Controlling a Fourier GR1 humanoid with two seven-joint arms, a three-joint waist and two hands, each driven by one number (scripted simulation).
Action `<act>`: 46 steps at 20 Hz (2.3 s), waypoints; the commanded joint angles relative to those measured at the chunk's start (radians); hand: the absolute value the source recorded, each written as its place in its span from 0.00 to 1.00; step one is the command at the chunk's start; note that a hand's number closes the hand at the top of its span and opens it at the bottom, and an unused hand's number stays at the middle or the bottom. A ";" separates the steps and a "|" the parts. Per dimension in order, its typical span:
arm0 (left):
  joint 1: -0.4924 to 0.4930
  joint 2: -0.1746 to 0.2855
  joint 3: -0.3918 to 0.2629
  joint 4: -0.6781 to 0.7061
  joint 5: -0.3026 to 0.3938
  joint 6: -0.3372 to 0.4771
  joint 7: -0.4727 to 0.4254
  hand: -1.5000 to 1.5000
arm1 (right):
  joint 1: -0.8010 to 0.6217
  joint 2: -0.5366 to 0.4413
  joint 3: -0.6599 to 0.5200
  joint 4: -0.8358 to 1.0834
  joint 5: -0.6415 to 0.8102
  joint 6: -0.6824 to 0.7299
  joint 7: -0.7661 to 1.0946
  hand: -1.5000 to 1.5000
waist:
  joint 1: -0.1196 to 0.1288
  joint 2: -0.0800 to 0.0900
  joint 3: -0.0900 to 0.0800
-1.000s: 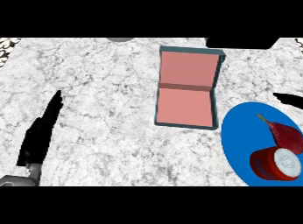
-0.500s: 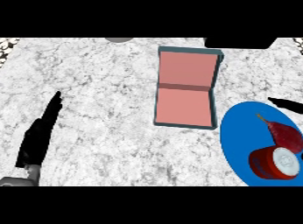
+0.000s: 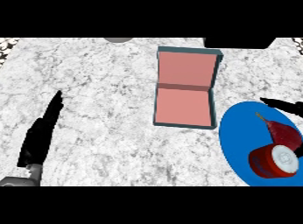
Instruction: Pick the pear from the plate and place it in the cardboard box
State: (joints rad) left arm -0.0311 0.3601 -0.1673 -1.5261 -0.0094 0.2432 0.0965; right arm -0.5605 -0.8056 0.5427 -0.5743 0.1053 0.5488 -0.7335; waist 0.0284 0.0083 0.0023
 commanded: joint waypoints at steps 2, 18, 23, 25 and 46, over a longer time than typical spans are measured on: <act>0.035 0.011 0.015 -0.053 0.012 -0.016 0.009 0.50 | -0.033 0.037 -0.001 0.074 -0.009 0.159 -0.124 0.00 | 0.008 -0.001 0.000; -0.006 -0.015 0.037 0.011 -0.005 -0.037 0.001 0.50 | -0.020 0.081 0.069 0.076 0.021 0.118 -0.168 1.00 | -0.009 -0.002 -0.001; 0.026 -0.029 0.049 0.015 -0.035 -0.030 -0.045 0.50 | -0.011 0.096 0.004 0.165 0.049 -0.090 -0.219 1.00 | -0.013 -0.003 -0.001; 0.037 -0.028 0.044 -0.013 -0.023 -0.049 -0.027 0.50 | -0.086 0.121 -0.029 0.199 0.029 -0.093 -0.188 1.00 | -0.003 -0.002 -0.001; -0.045 -0.074 0.004 0.030 -0.073 -0.041 -0.033 0.50 | -0.507 0.069 -0.030 0.373 0.248 -0.559 -0.382 1.00 | 0.055 0.028 0.003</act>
State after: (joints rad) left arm -0.0668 0.3123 -0.1419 -1.5062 -0.0540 0.1779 0.0692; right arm -1.0207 -0.7362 0.5561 -0.2341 0.3900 -0.0716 -0.9957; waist 0.0848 0.0317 0.0047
